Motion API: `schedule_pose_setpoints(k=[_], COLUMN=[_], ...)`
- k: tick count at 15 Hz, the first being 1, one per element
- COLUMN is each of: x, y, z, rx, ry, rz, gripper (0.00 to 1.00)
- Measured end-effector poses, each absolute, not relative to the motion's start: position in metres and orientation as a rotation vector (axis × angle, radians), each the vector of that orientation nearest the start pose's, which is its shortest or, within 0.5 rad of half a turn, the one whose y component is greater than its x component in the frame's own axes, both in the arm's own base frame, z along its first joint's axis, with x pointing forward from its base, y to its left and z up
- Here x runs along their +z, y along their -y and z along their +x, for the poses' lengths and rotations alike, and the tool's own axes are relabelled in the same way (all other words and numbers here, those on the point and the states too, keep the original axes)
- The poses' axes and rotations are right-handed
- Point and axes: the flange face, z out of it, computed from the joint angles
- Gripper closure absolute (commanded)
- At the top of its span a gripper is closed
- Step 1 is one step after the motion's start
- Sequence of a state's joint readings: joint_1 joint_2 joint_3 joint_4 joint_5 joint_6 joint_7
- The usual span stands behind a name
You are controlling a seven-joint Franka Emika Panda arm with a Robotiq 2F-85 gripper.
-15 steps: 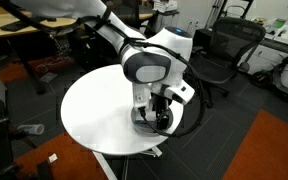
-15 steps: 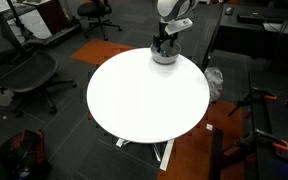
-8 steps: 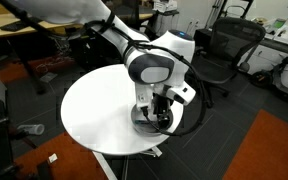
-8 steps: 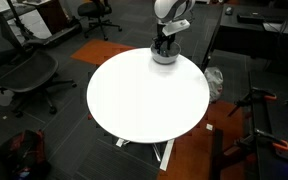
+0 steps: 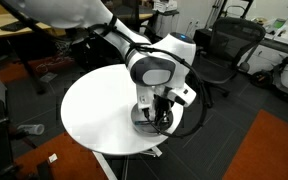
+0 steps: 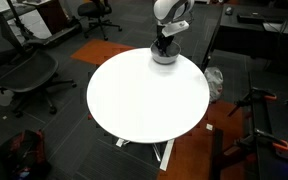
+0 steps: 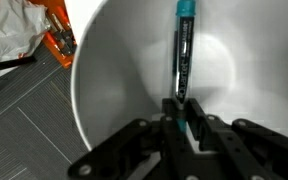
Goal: Take the pen out of the bowl and put it on the table
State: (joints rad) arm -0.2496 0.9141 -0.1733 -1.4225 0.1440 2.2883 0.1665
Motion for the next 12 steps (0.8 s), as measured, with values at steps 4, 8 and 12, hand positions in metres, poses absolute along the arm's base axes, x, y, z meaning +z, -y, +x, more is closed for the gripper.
schedule_pose_setpoints(k=[4,8,12], x=[0.155,0.19,0.241], y=[0.269,0.268,0.259], z=[0.667,0.671,0.664], rx=[0.101,0.052,-0.003], ry=[-0.962,-0.954,-0.926], rz=[-3.008,-3.011,-3.027], gripper=[0.95,0.95,0.95])
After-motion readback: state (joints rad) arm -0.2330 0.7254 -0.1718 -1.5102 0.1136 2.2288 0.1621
